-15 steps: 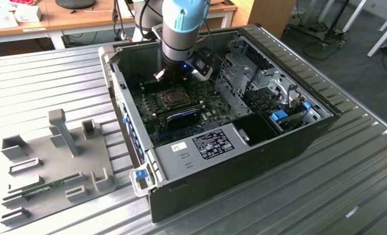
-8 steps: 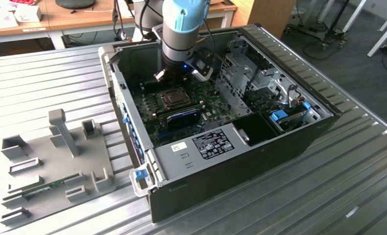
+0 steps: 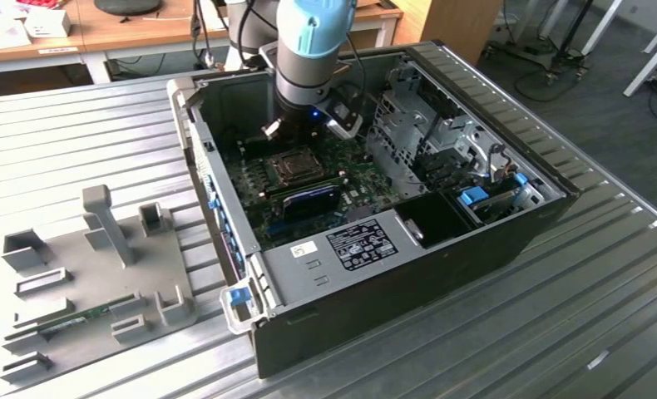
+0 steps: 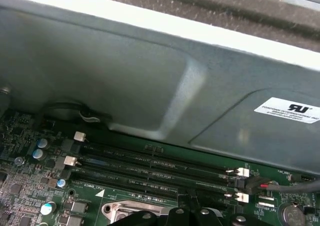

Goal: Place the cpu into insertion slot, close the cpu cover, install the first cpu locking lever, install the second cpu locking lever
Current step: 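Install the first cpu locking lever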

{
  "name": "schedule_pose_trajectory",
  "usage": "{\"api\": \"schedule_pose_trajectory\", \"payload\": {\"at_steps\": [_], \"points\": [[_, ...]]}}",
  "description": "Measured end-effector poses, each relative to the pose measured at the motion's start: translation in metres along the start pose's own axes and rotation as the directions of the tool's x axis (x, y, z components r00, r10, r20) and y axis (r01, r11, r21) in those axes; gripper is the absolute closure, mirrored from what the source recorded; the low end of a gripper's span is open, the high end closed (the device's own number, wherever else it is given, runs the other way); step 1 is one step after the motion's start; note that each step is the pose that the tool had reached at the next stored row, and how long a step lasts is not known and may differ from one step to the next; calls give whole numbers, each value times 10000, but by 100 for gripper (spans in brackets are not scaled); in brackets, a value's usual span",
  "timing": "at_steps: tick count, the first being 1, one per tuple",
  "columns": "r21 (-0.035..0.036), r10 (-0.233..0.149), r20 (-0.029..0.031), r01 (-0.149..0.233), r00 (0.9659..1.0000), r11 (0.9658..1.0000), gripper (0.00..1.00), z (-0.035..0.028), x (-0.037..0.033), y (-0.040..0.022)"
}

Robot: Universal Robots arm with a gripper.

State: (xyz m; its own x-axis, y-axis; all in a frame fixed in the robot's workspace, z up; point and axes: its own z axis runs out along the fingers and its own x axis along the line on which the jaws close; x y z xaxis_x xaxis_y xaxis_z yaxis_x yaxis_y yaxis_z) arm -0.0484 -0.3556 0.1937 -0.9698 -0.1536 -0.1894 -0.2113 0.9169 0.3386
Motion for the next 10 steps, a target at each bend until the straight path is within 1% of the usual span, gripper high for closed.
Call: {"api": "schedule_pose_trajectory", "payload": {"at_steps": [10], "points": [[0, 0, 0, 0, 10000, 10000, 90, -1, 0, -3]]}}
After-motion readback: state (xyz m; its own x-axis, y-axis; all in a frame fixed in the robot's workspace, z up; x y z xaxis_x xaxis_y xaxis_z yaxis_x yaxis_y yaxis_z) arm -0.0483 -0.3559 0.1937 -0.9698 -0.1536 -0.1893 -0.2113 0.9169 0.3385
